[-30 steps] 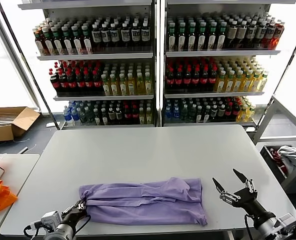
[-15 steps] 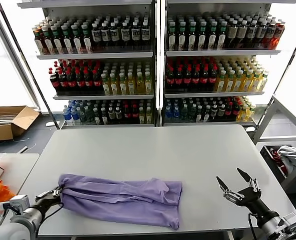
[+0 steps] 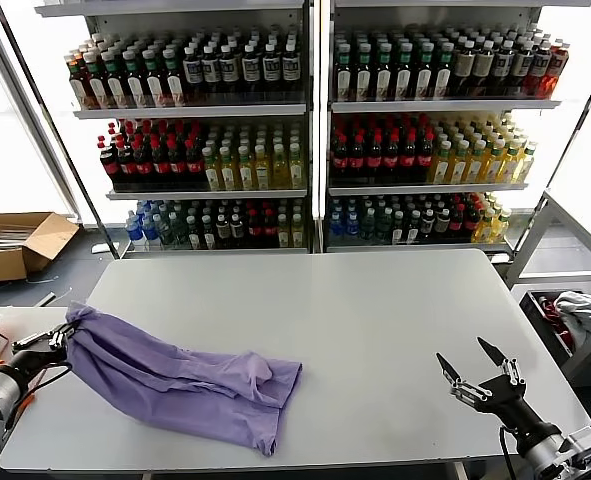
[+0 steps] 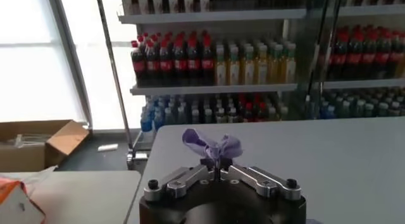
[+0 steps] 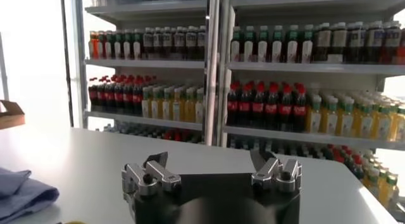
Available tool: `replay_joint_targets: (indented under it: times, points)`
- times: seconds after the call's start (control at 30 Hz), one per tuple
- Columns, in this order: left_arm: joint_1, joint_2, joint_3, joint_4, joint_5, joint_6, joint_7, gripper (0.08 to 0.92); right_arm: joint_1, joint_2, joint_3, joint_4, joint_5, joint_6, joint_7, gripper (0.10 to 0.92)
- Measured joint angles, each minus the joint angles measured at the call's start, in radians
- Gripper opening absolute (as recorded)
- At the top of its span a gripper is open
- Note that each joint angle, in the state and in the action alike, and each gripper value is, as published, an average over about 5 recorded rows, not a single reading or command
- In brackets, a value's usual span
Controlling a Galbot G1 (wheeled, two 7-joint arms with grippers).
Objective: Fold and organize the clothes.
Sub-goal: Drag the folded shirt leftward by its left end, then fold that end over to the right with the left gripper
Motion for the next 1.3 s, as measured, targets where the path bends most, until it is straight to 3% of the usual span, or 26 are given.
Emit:
replay_joint_targets:
  times: [0.5, 1.3]
  points:
    - [-0.023, -0.136, 0.24, -0.205, 0.003, -0.018, -0.015, 0.108, 0.0, 0.011, 0.016, 0.003, 0.013, -0.006, 0.004, 0.823]
    - [-0.048, -0.358, 0.609, -0.145, 0.141, -0.043, -0.008, 0.108, -0.008, 0.065, -0.011, 0.038, -0.015, -0.024, 0.008, 0.823]
